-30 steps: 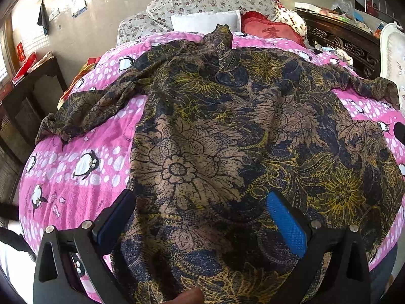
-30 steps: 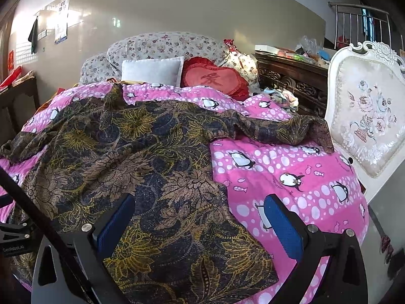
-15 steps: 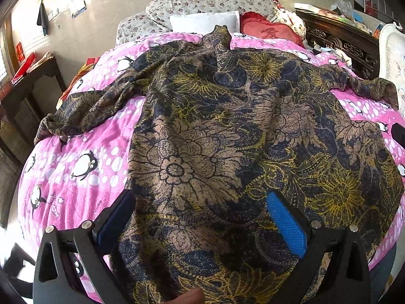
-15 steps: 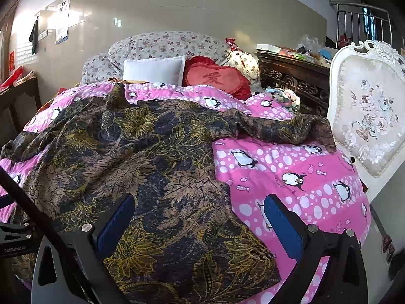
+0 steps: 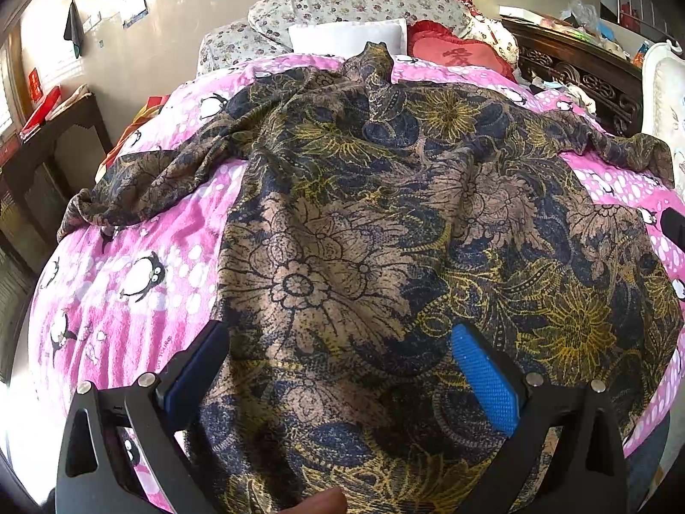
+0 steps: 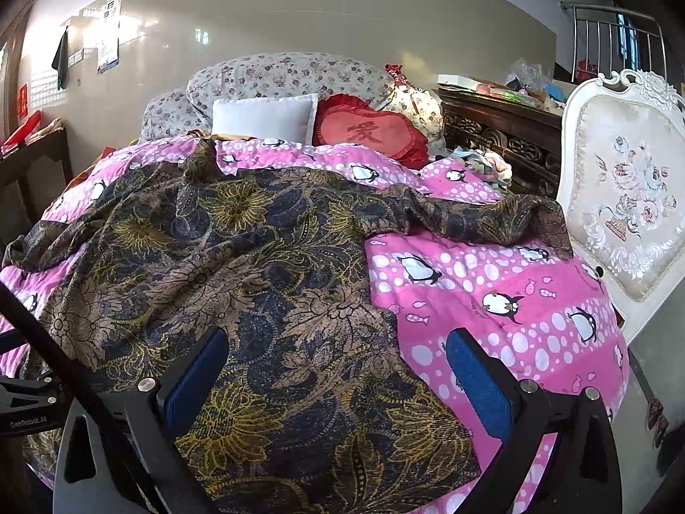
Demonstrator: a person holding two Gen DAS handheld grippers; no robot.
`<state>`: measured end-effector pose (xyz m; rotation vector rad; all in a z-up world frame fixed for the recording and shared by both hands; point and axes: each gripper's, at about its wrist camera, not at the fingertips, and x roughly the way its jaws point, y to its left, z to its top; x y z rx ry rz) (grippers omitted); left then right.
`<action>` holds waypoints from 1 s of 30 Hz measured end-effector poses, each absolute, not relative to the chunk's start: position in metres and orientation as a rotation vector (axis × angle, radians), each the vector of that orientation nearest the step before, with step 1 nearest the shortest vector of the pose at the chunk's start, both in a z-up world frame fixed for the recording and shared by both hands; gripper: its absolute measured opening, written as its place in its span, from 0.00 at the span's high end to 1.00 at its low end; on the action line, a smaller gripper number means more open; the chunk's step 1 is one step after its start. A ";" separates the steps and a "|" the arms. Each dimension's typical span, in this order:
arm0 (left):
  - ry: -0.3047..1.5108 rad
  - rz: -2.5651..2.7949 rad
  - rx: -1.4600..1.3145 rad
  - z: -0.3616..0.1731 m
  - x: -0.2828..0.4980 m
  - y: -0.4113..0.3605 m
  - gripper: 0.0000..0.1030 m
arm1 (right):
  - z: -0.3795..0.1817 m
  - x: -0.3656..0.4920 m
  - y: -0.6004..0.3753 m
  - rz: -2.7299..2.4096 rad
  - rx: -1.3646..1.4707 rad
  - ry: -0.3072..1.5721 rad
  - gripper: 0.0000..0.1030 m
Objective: Fold small clothes
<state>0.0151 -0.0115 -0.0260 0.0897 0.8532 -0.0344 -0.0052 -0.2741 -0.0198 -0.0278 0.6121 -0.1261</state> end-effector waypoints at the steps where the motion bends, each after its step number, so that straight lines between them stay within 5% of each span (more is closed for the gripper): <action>1: 0.855 -0.035 0.092 -0.026 0.015 -0.012 0.00 | -0.020 -0.005 -0.274 -0.126 -0.028 0.613 0.00; 30: 0.848 -0.035 0.083 -0.018 0.013 -0.009 0.00 | -0.015 -0.008 -0.265 -0.085 -0.030 0.603 0.00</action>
